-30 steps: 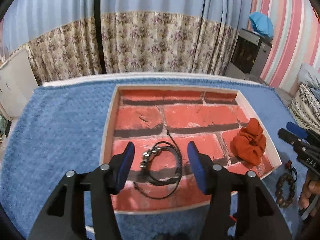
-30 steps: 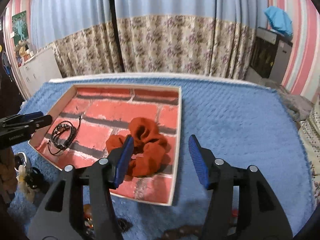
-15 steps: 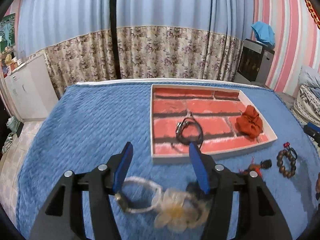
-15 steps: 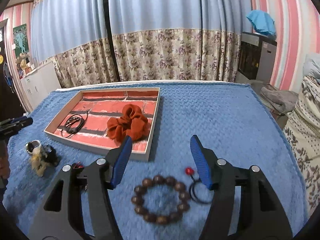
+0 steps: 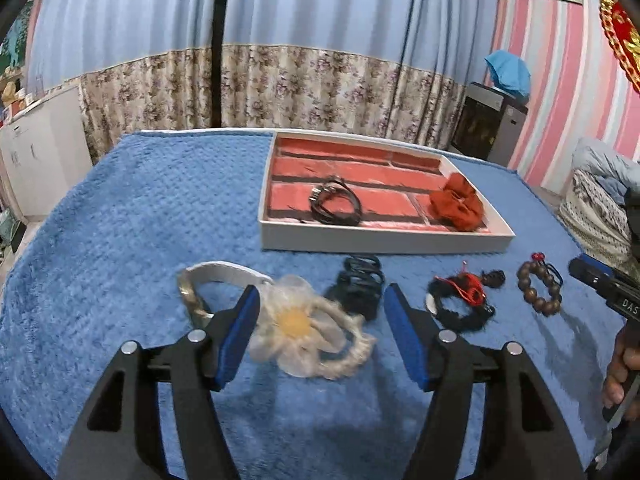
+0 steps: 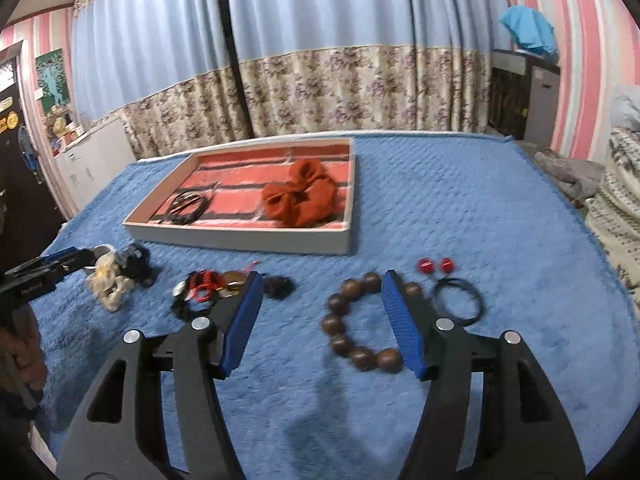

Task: Organize jewelry
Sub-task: 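Move the left tool to the black claw clip while the right tool reaches the red-tasseled charm, then grasp the black claw clip with the left tool while the right tool grasps the red-tasseled charm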

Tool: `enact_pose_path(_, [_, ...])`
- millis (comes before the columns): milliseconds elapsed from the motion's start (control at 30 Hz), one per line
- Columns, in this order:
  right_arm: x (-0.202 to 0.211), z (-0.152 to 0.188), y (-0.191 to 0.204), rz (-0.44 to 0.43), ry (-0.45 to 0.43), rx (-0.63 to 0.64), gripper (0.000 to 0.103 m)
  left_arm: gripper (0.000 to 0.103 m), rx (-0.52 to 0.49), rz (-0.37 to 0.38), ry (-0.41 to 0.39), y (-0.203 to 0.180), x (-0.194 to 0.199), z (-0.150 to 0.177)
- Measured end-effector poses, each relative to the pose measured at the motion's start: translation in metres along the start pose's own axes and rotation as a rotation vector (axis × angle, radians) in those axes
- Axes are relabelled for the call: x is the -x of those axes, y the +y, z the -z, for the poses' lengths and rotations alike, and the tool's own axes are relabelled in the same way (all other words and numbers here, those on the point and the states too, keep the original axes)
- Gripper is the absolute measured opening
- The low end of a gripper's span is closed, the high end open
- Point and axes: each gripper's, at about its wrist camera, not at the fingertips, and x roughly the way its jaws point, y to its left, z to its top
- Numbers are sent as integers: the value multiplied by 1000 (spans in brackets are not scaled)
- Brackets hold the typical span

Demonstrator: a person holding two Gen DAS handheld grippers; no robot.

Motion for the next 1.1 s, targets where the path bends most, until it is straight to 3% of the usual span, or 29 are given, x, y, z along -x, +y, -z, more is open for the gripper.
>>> enact_pose_path(133, [-18,-1,26,-46,30,32,52,64,-50,-9,3,-18,-11,-5])
enact_pose_path(467, [-66,-6,64,-109,91,41,41,64,-81,-4,28,-36,-44,-16])
enact_pose_path(600, [-81,-6,70,-119,121,48,39,64,-81,-6,39,-36,-55,-17])
enact_pose_path(733, [-94,-3,72,-115,156,47,23,64,-74,3,62,-33,-66,-18])
enact_pose_path(967, [-96,-2,64,-124,158,20,15,63,-63,15,95,-30,-82,-14])
enact_pose_path(1100, [-92,-4,60,-129,150,16,11,43,-48,27,97,-26,-82,-13])
